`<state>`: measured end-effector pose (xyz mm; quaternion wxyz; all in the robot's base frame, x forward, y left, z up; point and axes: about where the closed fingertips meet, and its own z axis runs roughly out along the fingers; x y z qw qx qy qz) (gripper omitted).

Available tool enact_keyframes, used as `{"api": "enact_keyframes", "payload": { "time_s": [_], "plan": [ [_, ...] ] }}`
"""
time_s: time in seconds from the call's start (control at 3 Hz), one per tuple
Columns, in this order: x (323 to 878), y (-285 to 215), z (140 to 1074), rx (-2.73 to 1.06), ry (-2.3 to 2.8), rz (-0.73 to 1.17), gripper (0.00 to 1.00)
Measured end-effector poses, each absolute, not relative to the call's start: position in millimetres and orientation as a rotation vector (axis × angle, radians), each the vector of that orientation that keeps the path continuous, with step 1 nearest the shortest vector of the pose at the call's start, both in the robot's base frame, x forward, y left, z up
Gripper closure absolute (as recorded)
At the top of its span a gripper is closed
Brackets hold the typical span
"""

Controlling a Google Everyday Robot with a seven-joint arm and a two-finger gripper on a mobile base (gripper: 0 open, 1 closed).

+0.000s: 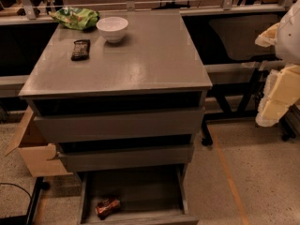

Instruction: Pick coke can from bottom drawer and place on counter

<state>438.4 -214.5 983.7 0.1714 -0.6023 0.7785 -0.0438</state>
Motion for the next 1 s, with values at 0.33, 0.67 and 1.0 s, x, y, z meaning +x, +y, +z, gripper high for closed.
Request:
{"api": "enact_keyframes", "payload": {
  "time_s": [0.33, 0.67, 1.0],
  "plan": [
    [438.4, -214.4, 983.7, -1.71, 2.21, -0.124, 0.0],
    [448.1, -198.1, 935.0, -1.764, 2.185, -0.048, 0.0],
    [453.5, -168.2, 855.6, -1.864, 2.137, 0.084, 0.0]
  ]
}}
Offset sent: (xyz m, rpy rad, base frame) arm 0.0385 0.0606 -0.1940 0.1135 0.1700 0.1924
